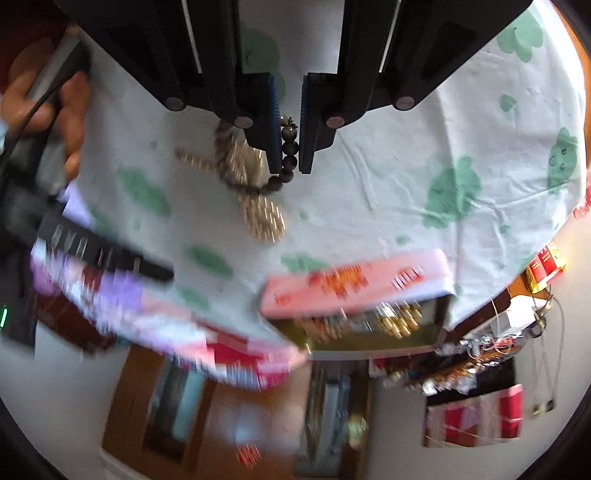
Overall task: Organize jewelry
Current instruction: 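Grasp the dark bead bracelet with the left tool while the right grasps the pearl necklace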
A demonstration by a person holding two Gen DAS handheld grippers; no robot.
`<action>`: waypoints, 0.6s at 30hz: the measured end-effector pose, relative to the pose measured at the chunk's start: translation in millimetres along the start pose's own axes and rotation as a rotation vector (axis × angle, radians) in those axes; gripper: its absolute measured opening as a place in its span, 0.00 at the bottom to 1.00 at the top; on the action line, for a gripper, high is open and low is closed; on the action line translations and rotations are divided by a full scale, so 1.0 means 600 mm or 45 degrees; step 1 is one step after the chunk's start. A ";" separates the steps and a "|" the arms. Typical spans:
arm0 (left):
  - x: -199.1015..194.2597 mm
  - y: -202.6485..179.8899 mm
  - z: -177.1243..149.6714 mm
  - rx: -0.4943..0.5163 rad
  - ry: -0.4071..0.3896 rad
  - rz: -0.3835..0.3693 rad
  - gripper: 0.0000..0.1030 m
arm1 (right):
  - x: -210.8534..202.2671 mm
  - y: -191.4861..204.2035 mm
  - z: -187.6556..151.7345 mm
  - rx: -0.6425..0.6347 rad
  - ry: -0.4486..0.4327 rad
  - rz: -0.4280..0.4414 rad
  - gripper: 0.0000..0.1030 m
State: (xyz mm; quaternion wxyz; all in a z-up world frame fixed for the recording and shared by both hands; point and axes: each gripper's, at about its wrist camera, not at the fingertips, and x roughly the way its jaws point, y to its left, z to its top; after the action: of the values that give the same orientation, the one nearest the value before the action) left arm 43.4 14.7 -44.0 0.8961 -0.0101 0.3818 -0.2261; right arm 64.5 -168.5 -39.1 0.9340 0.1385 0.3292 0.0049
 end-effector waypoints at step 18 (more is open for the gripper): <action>-0.018 0.078 0.012 -0.253 -0.095 0.037 0.08 | 0.058 0.098 -0.039 -0.258 0.307 0.117 0.50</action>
State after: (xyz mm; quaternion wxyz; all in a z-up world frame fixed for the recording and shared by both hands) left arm 60.5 60.3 -40.2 0.9075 -0.1019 0.3687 -0.1734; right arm 82.3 -102.7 -62.3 0.8958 0.0570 0.4299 0.0975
